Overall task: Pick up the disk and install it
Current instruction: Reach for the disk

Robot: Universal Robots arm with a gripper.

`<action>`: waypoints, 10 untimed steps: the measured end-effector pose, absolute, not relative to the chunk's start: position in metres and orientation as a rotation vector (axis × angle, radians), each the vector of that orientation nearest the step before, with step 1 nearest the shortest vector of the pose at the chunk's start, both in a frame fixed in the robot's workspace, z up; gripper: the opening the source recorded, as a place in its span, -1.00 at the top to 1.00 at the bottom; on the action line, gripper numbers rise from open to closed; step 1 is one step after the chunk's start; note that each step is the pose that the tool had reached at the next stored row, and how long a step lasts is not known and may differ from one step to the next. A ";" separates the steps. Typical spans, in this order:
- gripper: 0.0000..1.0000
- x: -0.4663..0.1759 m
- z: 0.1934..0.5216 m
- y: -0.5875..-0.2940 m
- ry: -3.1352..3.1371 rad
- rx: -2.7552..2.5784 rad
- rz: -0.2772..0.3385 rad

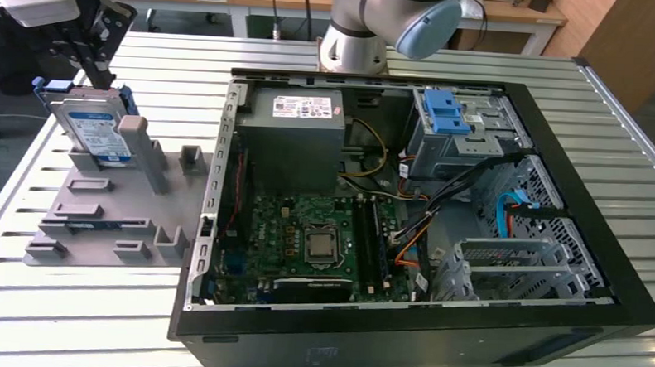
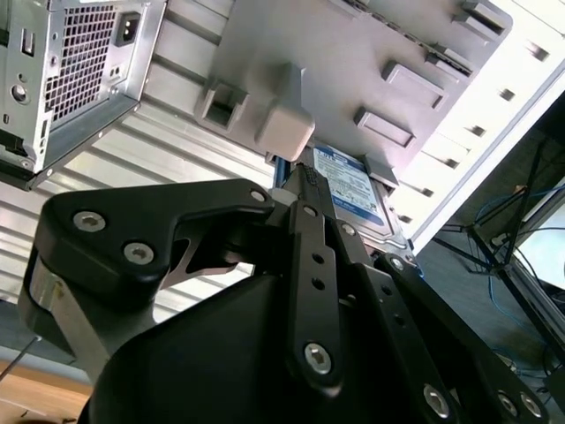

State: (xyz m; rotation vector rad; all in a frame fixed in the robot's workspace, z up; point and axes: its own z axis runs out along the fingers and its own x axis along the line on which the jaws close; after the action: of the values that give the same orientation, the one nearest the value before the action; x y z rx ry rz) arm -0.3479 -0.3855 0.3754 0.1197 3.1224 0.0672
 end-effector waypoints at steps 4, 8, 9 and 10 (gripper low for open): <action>0.79 -0.349 0.375 -0.386 3.122 0.120 0.067; 0.79 -0.350 0.375 -0.386 3.123 0.120 0.067; 0.79 -0.350 0.375 -0.386 3.123 0.120 0.067; 0.79 -0.350 0.375 -0.386 3.122 0.120 0.067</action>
State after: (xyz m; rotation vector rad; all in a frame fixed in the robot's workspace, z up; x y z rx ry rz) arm -0.3501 -0.3855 0.3752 0.1197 3.1225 0.0672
